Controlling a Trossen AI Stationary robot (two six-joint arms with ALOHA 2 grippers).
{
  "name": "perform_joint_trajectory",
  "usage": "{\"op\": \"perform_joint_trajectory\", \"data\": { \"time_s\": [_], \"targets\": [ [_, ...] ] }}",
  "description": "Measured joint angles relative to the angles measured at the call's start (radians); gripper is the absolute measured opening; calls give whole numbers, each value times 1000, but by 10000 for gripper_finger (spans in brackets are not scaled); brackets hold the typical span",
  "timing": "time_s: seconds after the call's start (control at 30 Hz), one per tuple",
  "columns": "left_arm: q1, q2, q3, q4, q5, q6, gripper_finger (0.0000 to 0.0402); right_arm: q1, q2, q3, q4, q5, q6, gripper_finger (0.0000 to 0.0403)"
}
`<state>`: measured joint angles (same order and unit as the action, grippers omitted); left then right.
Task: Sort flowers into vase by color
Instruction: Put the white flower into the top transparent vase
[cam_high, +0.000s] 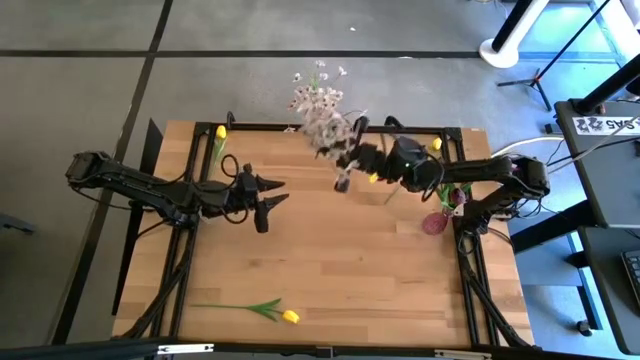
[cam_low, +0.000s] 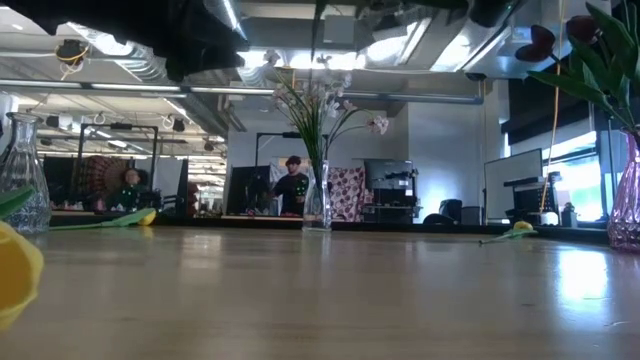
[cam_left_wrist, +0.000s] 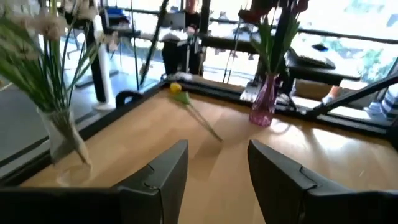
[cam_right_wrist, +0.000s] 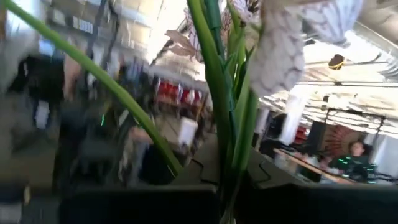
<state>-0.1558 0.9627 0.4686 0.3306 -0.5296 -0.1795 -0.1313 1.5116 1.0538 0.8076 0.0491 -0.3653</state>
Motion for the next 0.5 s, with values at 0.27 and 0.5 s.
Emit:
{"op": "perform_joint_trajectory", "data": {
  "time_s": [0.27, 0.5],
  "targets": [
    [32, -15, 0, 232, 214, 118, 163, 90, -9, -2, -59, 20, -61, 7],
    [93, -135, 0, 320, 361, 156, 163, 98, -96, -2, -121, -70, 71, 6]
  ]
}}
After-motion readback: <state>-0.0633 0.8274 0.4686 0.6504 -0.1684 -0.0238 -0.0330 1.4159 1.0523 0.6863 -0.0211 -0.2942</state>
